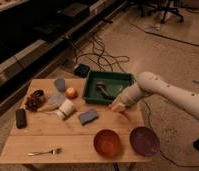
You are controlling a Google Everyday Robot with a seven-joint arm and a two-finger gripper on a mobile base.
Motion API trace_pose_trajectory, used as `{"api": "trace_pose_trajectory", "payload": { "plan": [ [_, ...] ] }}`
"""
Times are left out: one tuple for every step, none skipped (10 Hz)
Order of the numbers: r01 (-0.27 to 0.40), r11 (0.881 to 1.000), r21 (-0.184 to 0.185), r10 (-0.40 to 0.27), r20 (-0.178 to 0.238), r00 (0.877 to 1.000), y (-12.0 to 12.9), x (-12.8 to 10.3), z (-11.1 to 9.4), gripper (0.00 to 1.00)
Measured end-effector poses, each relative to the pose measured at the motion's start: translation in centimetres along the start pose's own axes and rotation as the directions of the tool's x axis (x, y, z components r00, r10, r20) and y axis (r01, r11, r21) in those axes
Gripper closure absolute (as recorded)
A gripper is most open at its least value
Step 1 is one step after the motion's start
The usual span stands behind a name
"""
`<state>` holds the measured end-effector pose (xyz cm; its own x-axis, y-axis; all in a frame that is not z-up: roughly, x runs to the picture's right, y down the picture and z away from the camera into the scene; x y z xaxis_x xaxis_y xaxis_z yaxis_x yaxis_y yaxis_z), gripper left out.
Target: Place pepper in tray
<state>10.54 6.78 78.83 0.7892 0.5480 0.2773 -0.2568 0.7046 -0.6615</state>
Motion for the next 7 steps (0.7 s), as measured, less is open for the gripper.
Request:
{"api": "trace_pose_trajectory", "payload": {
  "plan": [
    [-0.004, 1.0, -0.008, 0.004, 0.025, 1.0, -2.4, -0.7, -1.4, 1.0],
    [-0.02, 1.0, -0.014, 0.02, 0.041, 0.999, -4.9, -0.8, -2.4, 1.0],
    [-0.035, 0.999, -0.018, 0.036, 0.05, 0.998, -6.9, -0.8, -2.9, 1.0],
    [-0.058, 0.998, -0.014, 0.059, 0.064, 0.996, -9.7, -0.7, -3.3, 1.0],
    [-0.07, 0.998, 0.002, 0.07, 0.083, 0.994, -11.7, -1.0, -3.5, 1.0],
    [-0.079, 0.997, 0.019, 0.077, 0.099, 0.992, -12.9, -1.0, -3.6, 1.0],
    [-0.082, 0.995, 0.049, 0.076, 0.12, 0.99, -14.3, -1.2, -3.6, 1.0]
  ]
}}
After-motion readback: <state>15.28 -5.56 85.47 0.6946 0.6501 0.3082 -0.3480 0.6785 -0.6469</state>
